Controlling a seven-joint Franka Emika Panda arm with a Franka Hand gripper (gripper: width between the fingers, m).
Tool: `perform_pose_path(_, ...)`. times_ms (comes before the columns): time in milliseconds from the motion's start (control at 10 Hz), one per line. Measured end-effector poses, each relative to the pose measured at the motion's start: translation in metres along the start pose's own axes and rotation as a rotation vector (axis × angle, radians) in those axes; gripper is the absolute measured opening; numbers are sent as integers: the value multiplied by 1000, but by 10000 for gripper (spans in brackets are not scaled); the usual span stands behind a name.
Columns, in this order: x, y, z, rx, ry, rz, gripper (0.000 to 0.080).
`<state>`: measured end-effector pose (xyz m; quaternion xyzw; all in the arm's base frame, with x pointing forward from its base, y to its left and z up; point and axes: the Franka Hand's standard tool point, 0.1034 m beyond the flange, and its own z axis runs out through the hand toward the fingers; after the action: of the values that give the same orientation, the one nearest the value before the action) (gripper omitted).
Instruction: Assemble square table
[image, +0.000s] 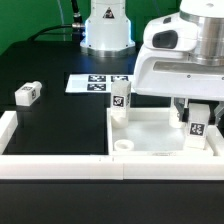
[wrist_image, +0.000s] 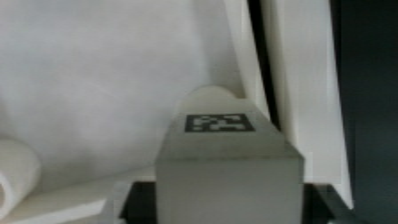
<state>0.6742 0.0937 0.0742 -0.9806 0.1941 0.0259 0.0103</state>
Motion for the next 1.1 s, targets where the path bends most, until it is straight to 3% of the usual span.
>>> perform_pose_path(200,-1,-1,1,10,-7,248,291)
perform_pose_path(500,0,-1,2,55,-34,575,291)
perform_pose_path(1100,-1,-3,2,61,-61,1009,291)
